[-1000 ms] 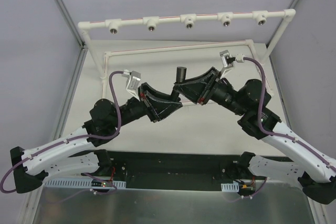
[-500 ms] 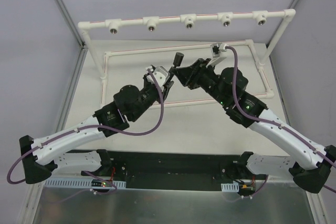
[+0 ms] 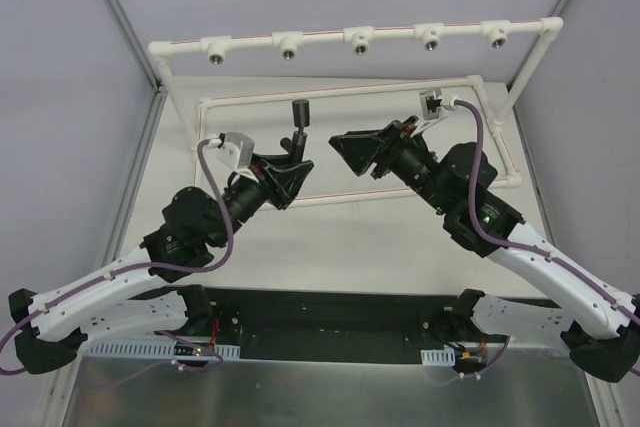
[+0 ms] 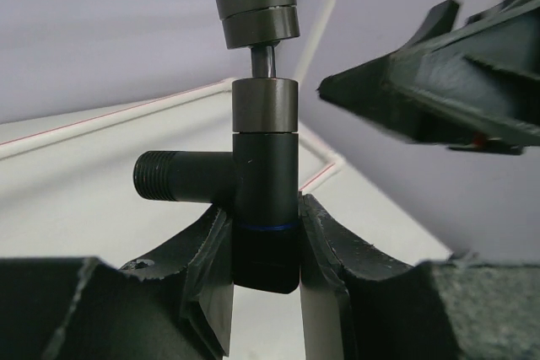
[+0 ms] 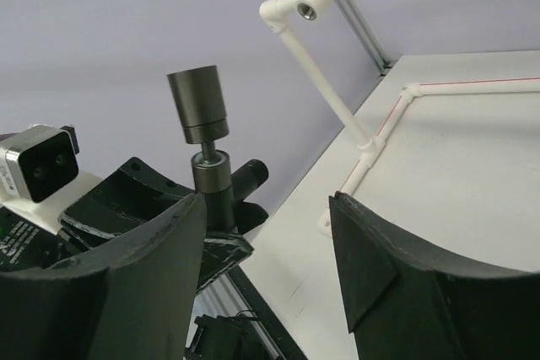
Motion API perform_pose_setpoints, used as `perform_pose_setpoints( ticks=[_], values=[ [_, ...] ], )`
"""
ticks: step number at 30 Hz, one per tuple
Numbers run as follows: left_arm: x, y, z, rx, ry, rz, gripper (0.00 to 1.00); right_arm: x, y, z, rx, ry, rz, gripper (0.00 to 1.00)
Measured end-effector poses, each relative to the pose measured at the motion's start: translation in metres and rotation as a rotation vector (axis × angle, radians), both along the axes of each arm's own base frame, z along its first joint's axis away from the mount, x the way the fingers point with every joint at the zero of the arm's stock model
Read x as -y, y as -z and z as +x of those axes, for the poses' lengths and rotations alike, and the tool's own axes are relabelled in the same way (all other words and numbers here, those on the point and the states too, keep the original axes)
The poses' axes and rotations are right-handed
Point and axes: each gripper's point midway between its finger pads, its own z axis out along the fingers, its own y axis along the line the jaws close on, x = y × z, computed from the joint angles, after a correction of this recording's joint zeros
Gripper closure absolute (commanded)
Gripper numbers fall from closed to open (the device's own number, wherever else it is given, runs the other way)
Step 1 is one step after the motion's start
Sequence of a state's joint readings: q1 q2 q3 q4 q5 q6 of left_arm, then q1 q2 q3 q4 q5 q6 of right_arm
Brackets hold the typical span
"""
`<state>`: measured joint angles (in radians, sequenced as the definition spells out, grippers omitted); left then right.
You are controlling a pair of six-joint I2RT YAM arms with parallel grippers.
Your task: Install the water faucets
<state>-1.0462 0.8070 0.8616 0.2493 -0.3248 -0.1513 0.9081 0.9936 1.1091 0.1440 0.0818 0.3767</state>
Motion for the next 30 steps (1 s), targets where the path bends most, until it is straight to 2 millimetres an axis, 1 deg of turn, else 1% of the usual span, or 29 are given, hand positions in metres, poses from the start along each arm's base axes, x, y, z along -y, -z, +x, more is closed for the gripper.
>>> perform_pose_setpoints(
  ticks=[3, 6, 9, 12, 16, 20, 30],
  values=[
    [-0.002, -0.015, -0.017, -0.020, 0.075, -0.148, 1.00, -0.006, -0.004, -0.011, 0.017, -0.071, 0.018, 0.34],
    [0.001, -0.022, -0.028, -0.046, 0.140, -0.234, 1.00, -0.014, -0.011, -0.026, 0.045, -0.164, 0.034, 0.34],
    [0.008, -0.015, -0.035, -0.091, 0.192, -0.273, 1.00, -0.020, -0.019, -0.040, 0.074, -0.252, 0.057, 0.34],
    [0.016, -0.005, -0.042, -0.129, 0.247, -0.296, 1.00, -0.024, -0.023, -0.048, 0.089, -0.302, 0.070, 0.34],
    [0.028, 0.002, -0.048, -0.170, 0.306, -0.309, 1.00, -0.027, -0.024, -0.051, 0.092, -0.326, 0.075, 0.36],
    [0.035, 0.001, -0.048, -0.181, 0.330, -0.327, 1.00, -0.027, -0.024, -0.050, 0.090, -0.325, 0.078, 0.37],
    [0.039, -0.010, -0.058, -0.156, 0.392, -0.345, 1.00, -0.029, -0.019, -0.049, 0.077, -0.329, 0.064, 0.42]
  ],
)
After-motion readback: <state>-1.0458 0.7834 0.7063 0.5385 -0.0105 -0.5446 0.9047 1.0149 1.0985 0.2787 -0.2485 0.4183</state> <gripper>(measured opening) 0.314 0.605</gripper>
